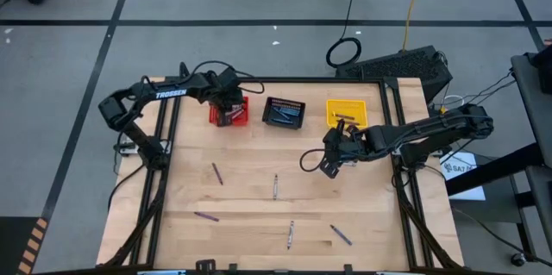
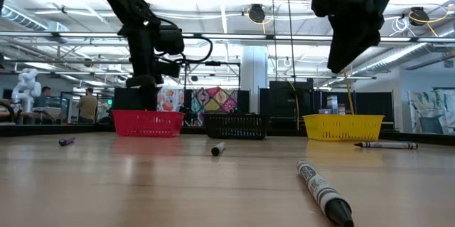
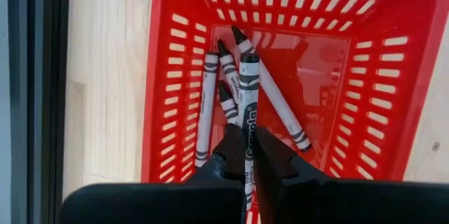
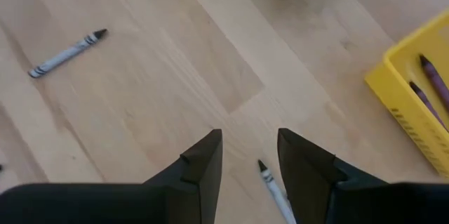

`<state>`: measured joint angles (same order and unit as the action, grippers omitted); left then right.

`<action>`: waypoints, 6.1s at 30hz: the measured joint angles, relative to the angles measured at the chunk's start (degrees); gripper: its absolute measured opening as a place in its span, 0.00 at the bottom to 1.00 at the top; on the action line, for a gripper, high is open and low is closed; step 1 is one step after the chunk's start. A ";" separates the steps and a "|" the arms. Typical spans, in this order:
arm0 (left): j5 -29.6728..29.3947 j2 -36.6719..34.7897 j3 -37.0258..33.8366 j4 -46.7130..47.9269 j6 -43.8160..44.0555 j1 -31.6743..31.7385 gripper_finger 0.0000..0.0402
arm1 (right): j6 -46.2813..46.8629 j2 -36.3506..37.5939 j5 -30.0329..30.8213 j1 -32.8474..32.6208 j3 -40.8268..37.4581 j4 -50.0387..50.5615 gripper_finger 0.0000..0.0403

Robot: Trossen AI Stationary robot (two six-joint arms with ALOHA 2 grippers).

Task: Sort crayons
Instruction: Put the gray crayon into the red bin, then put the blue crayon into the black bin

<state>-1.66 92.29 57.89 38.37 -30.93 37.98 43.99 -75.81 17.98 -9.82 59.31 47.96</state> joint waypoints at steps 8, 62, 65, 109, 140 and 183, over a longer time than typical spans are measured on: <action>-0.21 0.00 0.00 1.27 0.01 0.00 0.12 | 1.81 0.00 0.00 0.02 0.00 2.13 0.31; 3.50 -7.93 3.30 14.66 17.19 -36.65 0.24 | -24.51 0.02 -7.54 0.05 -12.79 13.52 0.31; 3.50 -7.93 3.30 14.64 17.19 -36.63 0.24 | -28.03 0.02 -7.74 1.45 -12.79 11.84 0.31; 3.44 -7.91 3.28 13.16 17.15 -36.61 0.24 | -37.93 -3.63 -13.60 13.62 -17.57 -0.14 0.31; 3.40 -7.90 3.26 13.14 17.13 -36.61 0.24 | -37.75 -10.97 -14.02 13.57 -17.42 -0.01 0.19; 2.89 -7.89 3.26 16.61 17.07 -36.60 0.24 | -33.19 -9.61 -4.50 25.83 3.93 -29.35 0.00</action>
<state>1.23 84.40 61.14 54.98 -13.86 1.38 10.81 -85.42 13.47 16.01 63.24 18.61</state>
